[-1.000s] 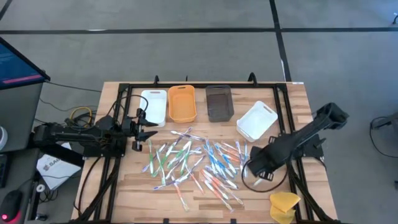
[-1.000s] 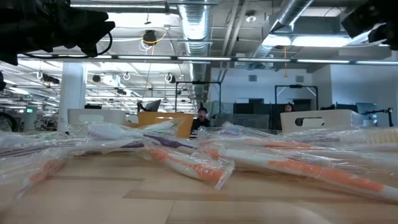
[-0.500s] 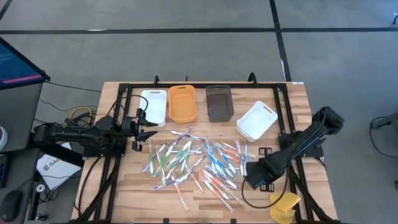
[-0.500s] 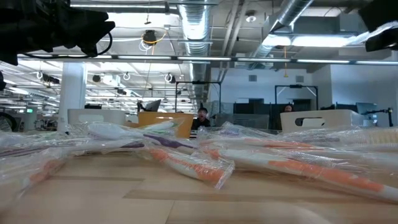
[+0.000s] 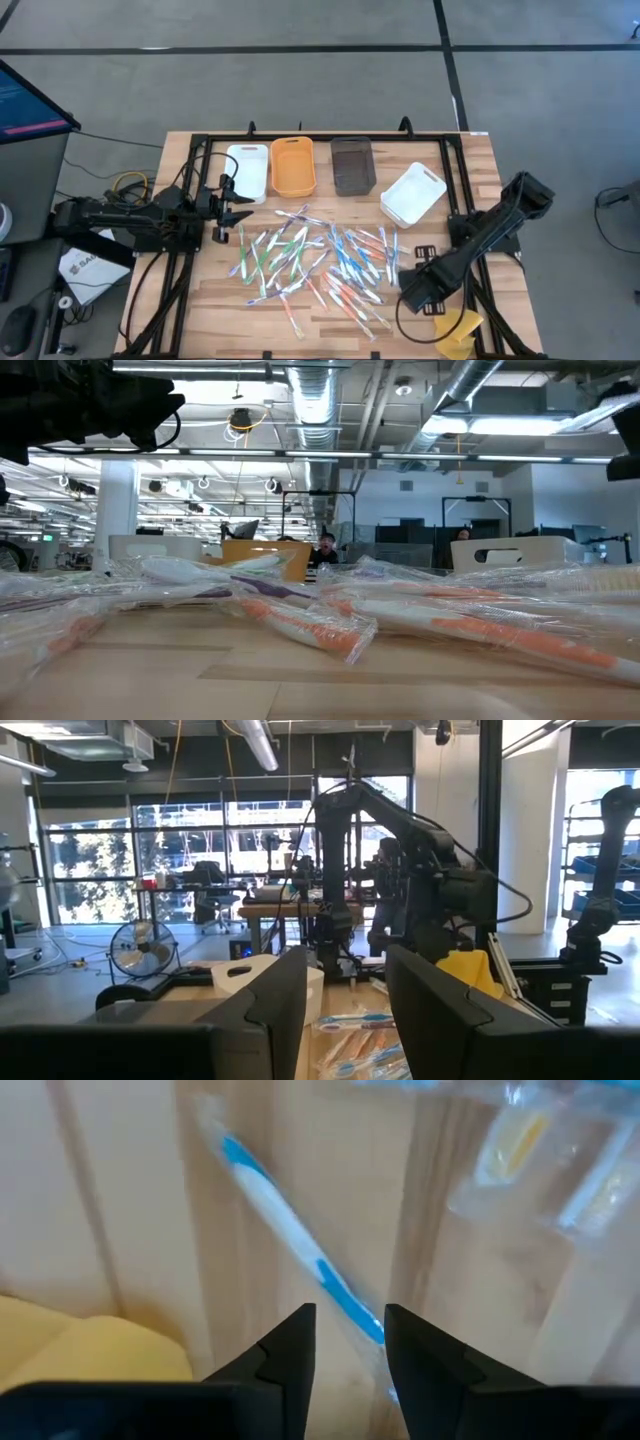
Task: Pick & Place Toothbrushes
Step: Put the blue toothbrush into the left white bin
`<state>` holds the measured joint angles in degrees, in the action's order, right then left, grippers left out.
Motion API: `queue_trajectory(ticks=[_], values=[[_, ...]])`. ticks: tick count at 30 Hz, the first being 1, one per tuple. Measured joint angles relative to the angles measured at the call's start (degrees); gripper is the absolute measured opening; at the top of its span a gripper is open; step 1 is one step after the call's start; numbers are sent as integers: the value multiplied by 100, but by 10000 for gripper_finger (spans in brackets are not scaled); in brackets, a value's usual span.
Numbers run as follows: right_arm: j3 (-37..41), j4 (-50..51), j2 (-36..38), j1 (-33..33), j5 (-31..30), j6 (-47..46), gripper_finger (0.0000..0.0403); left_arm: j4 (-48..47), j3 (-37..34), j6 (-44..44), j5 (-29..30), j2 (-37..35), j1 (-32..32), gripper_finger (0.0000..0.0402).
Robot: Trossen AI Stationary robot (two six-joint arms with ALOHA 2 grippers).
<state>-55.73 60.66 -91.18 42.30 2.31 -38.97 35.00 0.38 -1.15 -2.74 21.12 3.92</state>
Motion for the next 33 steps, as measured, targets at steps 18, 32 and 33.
queue_trajectory(ticks=[18, 32, 33], values=[[629, -868, 0, -67, 253, 158, 116, 0, 0, -4, 22, -2, 2, 131], [1287, -1755, 33, -69, 390, 143, 116, 0, 0, -4, 20, -2, 1, 131], [1305, -1756, 33, -69, 390, 143, 115, 0, 0, -4, 20, 0, 2, 131]])
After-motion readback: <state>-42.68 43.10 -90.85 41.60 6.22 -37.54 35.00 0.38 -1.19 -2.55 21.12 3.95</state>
